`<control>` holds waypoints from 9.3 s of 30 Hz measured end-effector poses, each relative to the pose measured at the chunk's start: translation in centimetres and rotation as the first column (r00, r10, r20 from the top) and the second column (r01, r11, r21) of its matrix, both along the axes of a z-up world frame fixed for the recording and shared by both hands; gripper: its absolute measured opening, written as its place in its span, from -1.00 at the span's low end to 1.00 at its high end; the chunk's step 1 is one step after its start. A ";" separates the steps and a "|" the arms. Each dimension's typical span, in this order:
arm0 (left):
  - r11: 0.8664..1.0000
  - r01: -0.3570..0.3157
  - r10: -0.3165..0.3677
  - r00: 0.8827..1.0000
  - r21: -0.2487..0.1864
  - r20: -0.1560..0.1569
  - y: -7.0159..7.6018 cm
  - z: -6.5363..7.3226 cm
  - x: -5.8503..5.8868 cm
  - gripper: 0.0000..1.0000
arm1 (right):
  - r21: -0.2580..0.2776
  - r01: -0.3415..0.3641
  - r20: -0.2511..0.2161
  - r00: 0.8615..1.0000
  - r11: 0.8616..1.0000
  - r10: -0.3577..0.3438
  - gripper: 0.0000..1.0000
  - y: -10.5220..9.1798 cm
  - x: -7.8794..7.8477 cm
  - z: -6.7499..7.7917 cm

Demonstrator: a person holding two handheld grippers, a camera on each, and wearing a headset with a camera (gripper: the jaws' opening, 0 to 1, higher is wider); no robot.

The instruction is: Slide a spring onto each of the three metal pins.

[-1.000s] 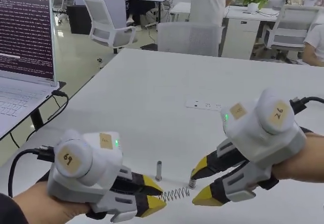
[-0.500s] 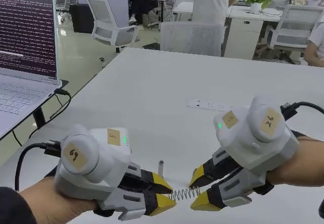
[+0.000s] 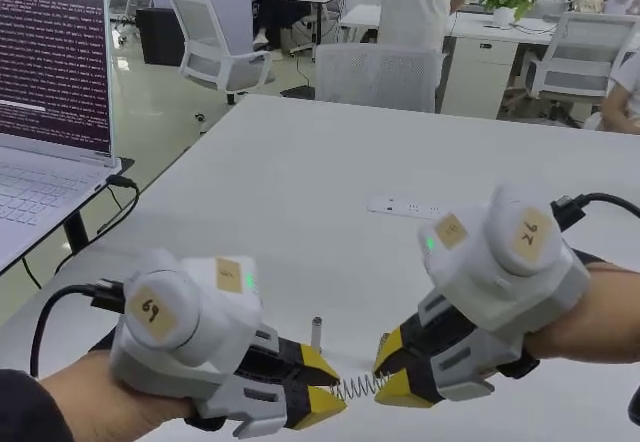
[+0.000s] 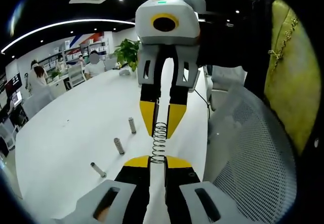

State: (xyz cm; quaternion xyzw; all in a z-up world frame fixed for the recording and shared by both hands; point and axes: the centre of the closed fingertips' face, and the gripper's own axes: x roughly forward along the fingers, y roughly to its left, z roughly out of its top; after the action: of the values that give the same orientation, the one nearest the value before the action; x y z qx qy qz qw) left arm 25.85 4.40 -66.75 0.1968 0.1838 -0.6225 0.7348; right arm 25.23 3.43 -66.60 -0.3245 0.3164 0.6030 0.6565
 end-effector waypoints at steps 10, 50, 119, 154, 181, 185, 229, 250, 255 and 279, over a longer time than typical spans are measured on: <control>1.000 0.008 -0.008 1.000 0.014 0.005 -0.2 -0.4 -0.1 -0.97 | -0.008 -0.019 0.009 1.000 1.000 0.019 -0.84 0.6 -0.3 0.9; 0.993 0.030 -0.035 0.998 -0.110 -0.047 -1.3 1.0 -0.8 -0.97 | 0.105 0.005 -0.080 0.997 0.994 0.004 -0.79 1.4 -1.0 1.4; 0.978 -0.140 0.124 0.986 -0.151 -0.113 -0.2 1.1 0.0 0.14 | 0.014 -0.032 -0.054 0.998 0.999 0.032 -0.83 1.1 -0.2 1.6; 0.944 -0.291 0.276 0.955 -0.155 -0.112 4.4 0.8 0.0 0.40 | -0.050 -0.074 -0.043 0.996 0.996 0.072 -0.83 1.0 0.5 2.0; 0.902 -0.388 0.369 0.921 -0.189 -0.130 6.4 0.3 -0.3 0.41 | -0.166 -0.141 0.007 0.990 0.976 0.144 -0.83 2.1 5.5 4.0; 0.900 -0.393 0.373 0.918 -0.190 -0.131 6.5 0.2 -0.3 0.41 | -0.189 -0.144 0.014 0.989 0.971 0.150 -0.83 2.2 6.5 3.8; 0.887 -0.416 0.399 0.909 -0.199 -0.123 6.8 0.1 0.5 0.38 | -0.341 -0.193 -0.020 0.980 0.920 0.198 -0.83 3.9 12.6 -2.0; 0.901 -0.409 0.407 0.912 -0.142 -0.046 8.1 -0.9 2.9 0.37 | -0.363 -0.175 -0.044 0.984 0.915 0.171 -0.83 3.1 13.6 -3.9; 0.903 -0.410 0.410 0.912 -0.126 -0.028 8.5 -1.3 3.3 0.37 | -0.366 -0.178 -0.046 0.984 0.913 0.173 -0.83 3.2 13.7 -4.1; 0.898 -0.418 0.419 0.908 -0.134 -0.022 8.7 -1.6 3.6 0.34 | -0.397 -0.201 -0.081 0.980 0.896 0.183 -0.83 3.1 13.5 -6.2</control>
State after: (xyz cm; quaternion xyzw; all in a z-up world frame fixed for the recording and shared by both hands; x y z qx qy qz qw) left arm 29.45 13.08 -68.33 0.1045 0.1763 -0.4604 0.8637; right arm 38.76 6.57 -72.76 -0.4698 0.4140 0.5932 0.5060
